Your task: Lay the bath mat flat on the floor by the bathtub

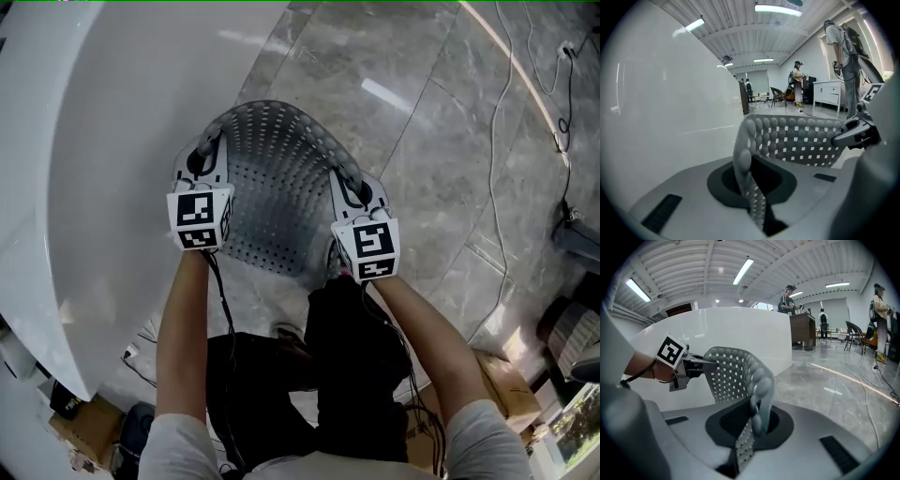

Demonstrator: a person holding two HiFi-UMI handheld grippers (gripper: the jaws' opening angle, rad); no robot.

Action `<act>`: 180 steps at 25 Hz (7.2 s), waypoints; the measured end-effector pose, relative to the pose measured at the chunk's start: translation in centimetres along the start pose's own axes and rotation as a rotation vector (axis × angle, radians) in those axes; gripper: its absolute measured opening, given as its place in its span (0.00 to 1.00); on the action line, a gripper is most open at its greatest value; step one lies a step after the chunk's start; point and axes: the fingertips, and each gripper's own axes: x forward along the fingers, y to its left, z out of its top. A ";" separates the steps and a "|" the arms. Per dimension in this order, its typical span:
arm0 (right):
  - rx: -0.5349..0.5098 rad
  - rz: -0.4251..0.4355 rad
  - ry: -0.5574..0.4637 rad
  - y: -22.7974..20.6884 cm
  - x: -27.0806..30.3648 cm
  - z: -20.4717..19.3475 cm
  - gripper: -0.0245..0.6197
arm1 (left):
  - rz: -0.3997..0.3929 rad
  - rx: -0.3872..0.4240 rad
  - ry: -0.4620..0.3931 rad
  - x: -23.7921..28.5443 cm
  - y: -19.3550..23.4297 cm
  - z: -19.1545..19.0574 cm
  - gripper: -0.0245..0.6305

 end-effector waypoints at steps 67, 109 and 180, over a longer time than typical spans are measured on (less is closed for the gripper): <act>0.181 -0.233 0.032 -16.6 15.8 -7.3 0.07 | -0.094 0.088 0.074 20.7 -2.9 -6.5 0.08; 0.143 -0.298 0.035 -16.5 12.5 -11.3 0.20 | -0.002 -0.046 0.089 20.2 -3.2 -10.5 0.40; -0.340 0.204 0.074 5.3 2.6 10.2 0.05 | 0.063 -0.294 0.003 -5.2 -4.8 2.4 0.05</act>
